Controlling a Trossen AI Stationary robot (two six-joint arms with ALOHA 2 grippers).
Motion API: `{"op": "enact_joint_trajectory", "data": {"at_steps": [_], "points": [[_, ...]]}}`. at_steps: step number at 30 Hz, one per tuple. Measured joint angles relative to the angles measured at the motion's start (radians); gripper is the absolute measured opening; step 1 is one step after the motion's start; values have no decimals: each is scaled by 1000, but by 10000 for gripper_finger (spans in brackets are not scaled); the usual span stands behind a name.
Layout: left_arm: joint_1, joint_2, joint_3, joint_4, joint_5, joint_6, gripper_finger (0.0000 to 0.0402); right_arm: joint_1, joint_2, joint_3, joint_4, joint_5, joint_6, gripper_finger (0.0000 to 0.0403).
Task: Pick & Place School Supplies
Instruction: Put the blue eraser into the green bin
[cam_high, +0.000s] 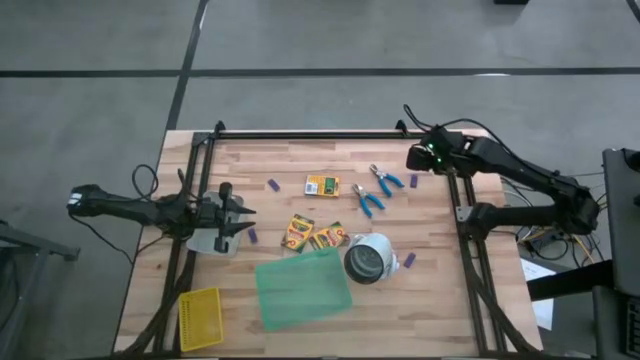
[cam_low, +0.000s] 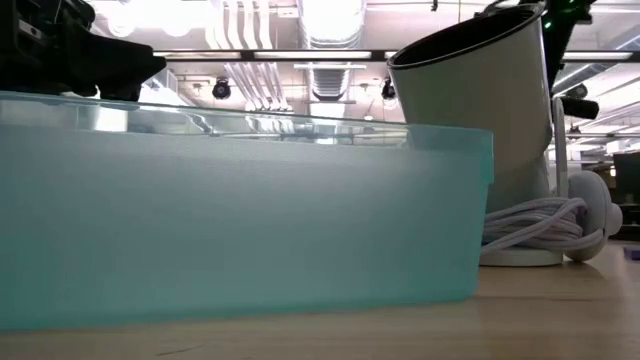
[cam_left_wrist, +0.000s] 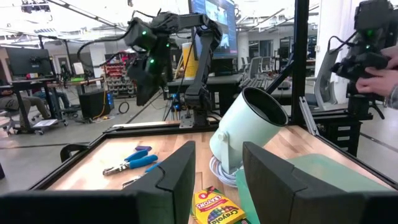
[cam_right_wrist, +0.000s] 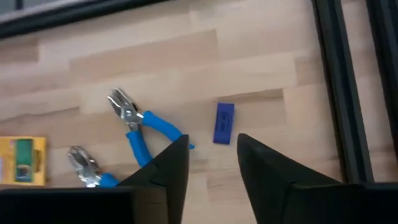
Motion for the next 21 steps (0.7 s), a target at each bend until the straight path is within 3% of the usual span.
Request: {"op": "enact_joint_trajectory", "data": {"at_steps": [7,21], "points": [[0,0,0,0,0,0,139,-51,113,0,11,-16,-79,178],[0,0,0,0,0,0,139,-62,313,0,57,-44,-57,183]]}}
